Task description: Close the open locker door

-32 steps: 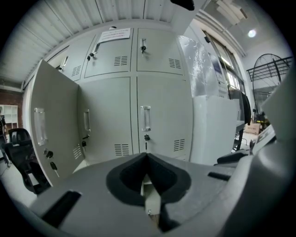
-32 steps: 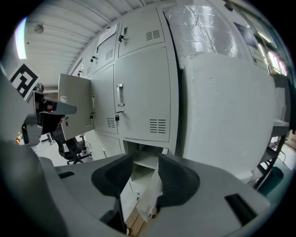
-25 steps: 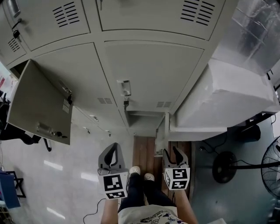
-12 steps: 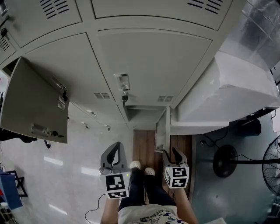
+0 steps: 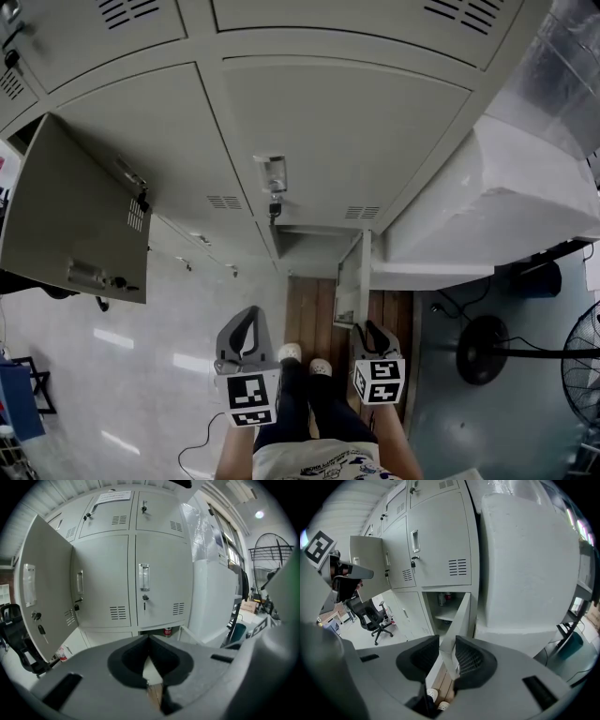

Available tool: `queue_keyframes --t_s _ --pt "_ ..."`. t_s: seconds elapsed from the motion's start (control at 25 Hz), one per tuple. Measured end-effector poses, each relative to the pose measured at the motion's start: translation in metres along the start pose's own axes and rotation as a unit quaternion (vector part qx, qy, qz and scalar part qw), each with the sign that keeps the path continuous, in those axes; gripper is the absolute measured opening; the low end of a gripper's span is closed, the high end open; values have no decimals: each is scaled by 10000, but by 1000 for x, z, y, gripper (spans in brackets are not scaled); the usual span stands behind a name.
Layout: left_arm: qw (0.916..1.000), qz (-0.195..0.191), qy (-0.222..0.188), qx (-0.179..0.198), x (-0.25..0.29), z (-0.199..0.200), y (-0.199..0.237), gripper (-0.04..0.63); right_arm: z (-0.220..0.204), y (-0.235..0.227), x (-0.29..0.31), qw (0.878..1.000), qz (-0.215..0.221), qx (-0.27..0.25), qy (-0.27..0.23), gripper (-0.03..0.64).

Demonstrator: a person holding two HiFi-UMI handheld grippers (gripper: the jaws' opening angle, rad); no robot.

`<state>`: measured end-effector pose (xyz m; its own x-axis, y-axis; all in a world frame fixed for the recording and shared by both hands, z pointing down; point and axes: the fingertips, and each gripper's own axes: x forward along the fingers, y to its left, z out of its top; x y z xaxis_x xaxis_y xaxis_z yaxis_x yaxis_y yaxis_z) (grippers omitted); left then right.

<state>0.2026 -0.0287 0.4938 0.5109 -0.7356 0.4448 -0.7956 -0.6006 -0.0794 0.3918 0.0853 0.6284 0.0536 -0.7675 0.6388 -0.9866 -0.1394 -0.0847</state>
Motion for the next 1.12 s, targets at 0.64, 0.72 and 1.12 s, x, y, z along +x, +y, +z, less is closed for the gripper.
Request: queue_keyframes --t_s 0.64,0.72,1.12 --pt "9993 342 -36 -161 -16 -5 30 -3 7 32 13 9997 170 -190 41 127" --pt "9990 405 -38 -192 -19 -6 37 -3 9 39 17 9995 207 -250 30 130" --pt "9972 670 -79 -329 -28 -10 64 -2 23 76 36 9977 386 -563 -32 133"
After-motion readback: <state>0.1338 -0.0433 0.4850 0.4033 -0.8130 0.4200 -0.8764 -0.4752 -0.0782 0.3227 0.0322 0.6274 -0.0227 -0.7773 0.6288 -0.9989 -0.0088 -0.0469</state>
